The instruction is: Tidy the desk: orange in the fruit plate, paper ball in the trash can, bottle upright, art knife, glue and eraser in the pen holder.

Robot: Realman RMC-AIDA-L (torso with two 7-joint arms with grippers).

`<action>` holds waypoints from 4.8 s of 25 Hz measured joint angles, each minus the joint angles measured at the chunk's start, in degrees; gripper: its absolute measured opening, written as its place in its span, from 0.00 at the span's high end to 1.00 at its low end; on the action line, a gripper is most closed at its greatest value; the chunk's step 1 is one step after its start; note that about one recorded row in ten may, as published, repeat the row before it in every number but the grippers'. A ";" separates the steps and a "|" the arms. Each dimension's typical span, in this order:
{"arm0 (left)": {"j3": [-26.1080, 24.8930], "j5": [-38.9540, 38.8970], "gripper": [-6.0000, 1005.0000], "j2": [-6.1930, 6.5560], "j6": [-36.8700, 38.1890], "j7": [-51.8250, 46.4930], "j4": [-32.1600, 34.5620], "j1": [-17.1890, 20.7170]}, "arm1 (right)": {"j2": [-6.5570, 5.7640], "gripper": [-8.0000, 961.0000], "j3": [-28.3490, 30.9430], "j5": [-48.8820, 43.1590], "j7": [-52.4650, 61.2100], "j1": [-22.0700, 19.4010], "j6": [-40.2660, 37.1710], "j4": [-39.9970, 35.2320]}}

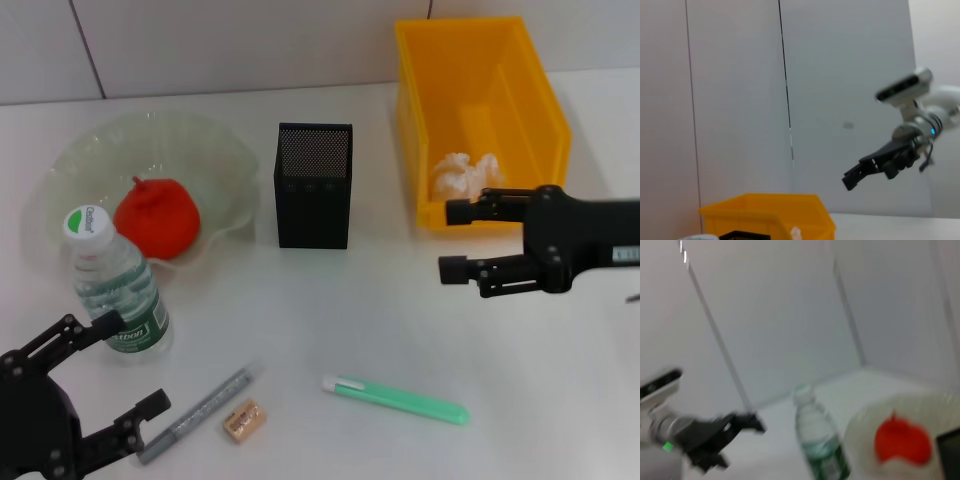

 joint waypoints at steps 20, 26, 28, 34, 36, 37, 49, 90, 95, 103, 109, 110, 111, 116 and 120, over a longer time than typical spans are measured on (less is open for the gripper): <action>0.08 0.70 0.20 -0.14 -4.08 -0.02 -0.25 0.52 | 0.89 0.14 -37.17 -26.65 40.81 21.08 -0.88 -13.62; 0.21 0.77 0.20 -0.22 -5.02 -0.13 -0.27 0.13 | 1.06 0.14 -44.90 -26.78 44.49 21.18 1.89 -14.11; 0.31 0.78 0.20 -0.23 -5.37 -0.17 -0.31 -0.08 | 1.06 0.14 -47.83 -27.33 45.50 21.17 3.41 -14.29; 0.43 0.77 0.20 -0.22 -5.90 -0.18 -0.66 -0.60 | 1.23 0.14 -54.77 -27.92 49.12 21.25 7.82 -14.00; 0.43 0.78 0.20 -0.22 -5.90 -0.18 -0.69 -0.61 | 1.31 0.14 -56.71 -27.93 50.36 21.26 8.94 -13.97; 0.43 0.78 0.20 -0.22 -5.93 -0.18 -0.69 -0.61 | 1.34 0.14 -57.76 -27.92 51.10 21.27 9.58 -13.98; 1.81 2.25 0.20 -0.13 -5.78 -0.55 -0.34 -0.71 | 1.37 0.17 -61.93 -27.98 54.42 20.86 15.08 -13.15; 3.93 2.35 0.20 -0.14 -5.64 -0.21 -0.25 -0.71 | 1.36 0.26 -70.86 -27.97 57.78 21.52 22.63 -9.08; 3.95 2.35 0.20 -0.14 -5.62 -0.17 -0.35 -0.70 | 1.36 0.33 -70.86 -27.93 57.80 21.52 22.64 -9.03; 3.95 2.35 0.20 -0.22 -5.62 -0.14 -0.49 -0.70 | 1.36 0.42 -70.93 -27.92 57.80 21.52 23.08 -9.04; 4.03 2.35 0.20 -0.23 -5.62 -0.13 -0.48 -0.71 | 1.36 0.50 -72.15 -27.61 57.79 21.56 23.28 -9.04; 4.07 2.35 0.20 -0.23 -5.61 -0.14 -0.46 -0.74 | 1.37 0.51 -72.30 -27.58 57.80 21.60 23.27 -9.04; 4.07 2.35 0.20 -0.23 -5.61 -0.14 -0.46 -0.74 | 1.37 0.53 -72.30 -27.58 57.80 21.60 23.27 -9.04; 4.12 2.35 0.20 -0.22 -5.61 -0.14 -0.42 -0.78 | 1.36 0.54 -72.33 -27.56 57.82 21.61 23.35 -9.05; 4.12 2.35 0.20 -0.22 -5.60 -0.14 -0.42 -0.80 | 1.37 0.57 -72.33 -27.56 57.81 21.68 23.35 -8.97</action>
